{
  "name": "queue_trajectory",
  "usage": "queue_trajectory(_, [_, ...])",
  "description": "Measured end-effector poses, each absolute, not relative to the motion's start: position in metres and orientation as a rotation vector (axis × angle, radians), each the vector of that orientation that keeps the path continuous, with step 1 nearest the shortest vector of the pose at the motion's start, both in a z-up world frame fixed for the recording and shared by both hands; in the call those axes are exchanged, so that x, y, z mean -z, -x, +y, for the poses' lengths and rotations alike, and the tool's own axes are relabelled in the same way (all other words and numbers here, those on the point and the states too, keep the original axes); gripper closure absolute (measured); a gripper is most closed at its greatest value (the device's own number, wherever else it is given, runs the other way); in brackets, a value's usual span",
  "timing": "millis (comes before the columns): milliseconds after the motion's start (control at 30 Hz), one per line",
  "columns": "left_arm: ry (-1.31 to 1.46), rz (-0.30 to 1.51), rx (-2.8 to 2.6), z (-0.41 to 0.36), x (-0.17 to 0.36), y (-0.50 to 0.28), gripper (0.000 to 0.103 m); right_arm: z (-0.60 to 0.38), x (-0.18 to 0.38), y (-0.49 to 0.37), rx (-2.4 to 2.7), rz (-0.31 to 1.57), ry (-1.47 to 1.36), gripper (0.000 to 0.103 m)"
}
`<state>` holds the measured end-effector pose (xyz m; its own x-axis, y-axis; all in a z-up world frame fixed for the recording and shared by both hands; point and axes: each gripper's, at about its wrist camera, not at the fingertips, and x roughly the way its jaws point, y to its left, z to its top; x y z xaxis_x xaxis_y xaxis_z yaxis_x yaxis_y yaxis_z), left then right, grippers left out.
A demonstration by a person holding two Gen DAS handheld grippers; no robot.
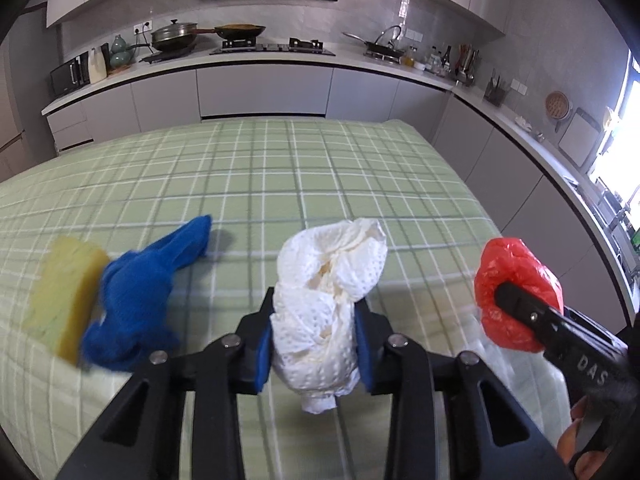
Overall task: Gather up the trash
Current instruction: 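Carry the red bag and white paper towel over the black bucket, then open both tools over the bucket, dropping bag and paper towel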
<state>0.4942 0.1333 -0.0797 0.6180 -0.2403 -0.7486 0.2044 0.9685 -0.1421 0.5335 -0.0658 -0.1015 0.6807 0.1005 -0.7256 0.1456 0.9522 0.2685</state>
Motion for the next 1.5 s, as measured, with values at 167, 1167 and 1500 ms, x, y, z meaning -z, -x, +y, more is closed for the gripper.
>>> queue_trajectory(167, [0.059, 0.871, 0.257, 0.130, 0.071, -0.460, 0.068, -0.069, 0.093, -0.503, -0.023, 0.816, -0.327, 0.056])
queue_trajectory(1167, [-0.016, 1.031, 0.566, -0.186, 0.106, -0.292, 0.067, -0.349, 0.200, -0.230, 0.230, 1.000, -0.421, 0.054])
queue_trajectory(1500, [-0.030, 1.115, 0.392, -0.232, 0.158, -0.303, 0.038, -0.390, 0.237, -0.237, 0.142, 1.056, -0.302, 0.033])
